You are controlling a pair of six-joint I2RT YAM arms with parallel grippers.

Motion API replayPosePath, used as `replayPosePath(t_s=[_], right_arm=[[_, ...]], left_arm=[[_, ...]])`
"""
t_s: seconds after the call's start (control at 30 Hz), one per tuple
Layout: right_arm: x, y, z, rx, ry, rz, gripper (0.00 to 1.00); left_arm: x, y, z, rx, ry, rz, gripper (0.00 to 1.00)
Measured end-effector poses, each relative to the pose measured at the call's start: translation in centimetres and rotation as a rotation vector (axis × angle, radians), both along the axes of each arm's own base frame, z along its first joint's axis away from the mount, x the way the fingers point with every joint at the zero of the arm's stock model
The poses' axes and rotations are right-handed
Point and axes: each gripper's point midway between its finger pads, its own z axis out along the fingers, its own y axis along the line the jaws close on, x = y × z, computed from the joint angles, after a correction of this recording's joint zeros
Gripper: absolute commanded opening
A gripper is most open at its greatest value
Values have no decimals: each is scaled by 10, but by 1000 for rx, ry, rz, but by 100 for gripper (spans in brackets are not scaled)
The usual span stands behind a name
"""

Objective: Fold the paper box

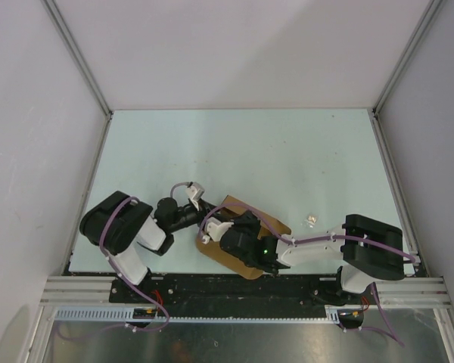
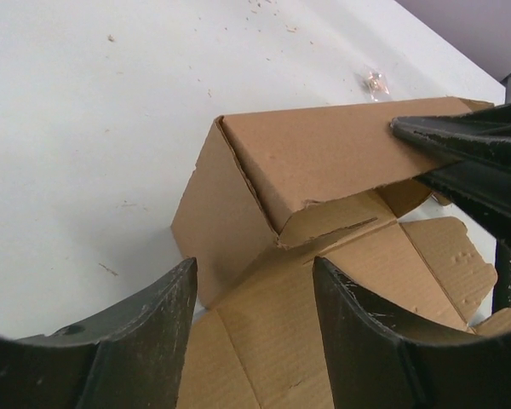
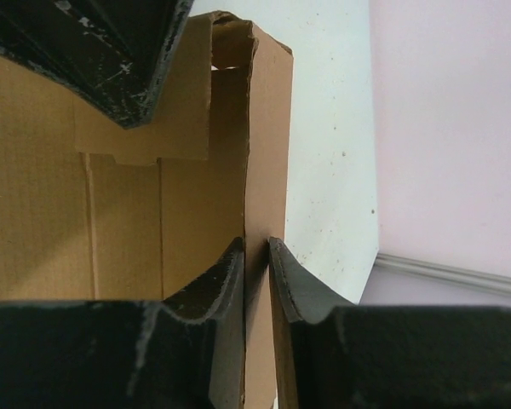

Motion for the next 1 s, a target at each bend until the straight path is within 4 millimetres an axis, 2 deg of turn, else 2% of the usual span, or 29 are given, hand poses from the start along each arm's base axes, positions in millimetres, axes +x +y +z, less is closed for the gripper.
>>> replayPosePath(t_s=[0.3, 0.7, 1.0], right_arm=[[-5, 5, -4, 21, 24, 18, 27], [-10, 7, -2, 69, 58, 27, 29], [-11, 7, -2, 88, 76, 27, 29]], left_arm=[[2, 3, 6, -4, -23, 29, 63], [3, 5, -11, 31, 9, 34, 60], [9, -4, -6, 26, -14, 36, 61]])
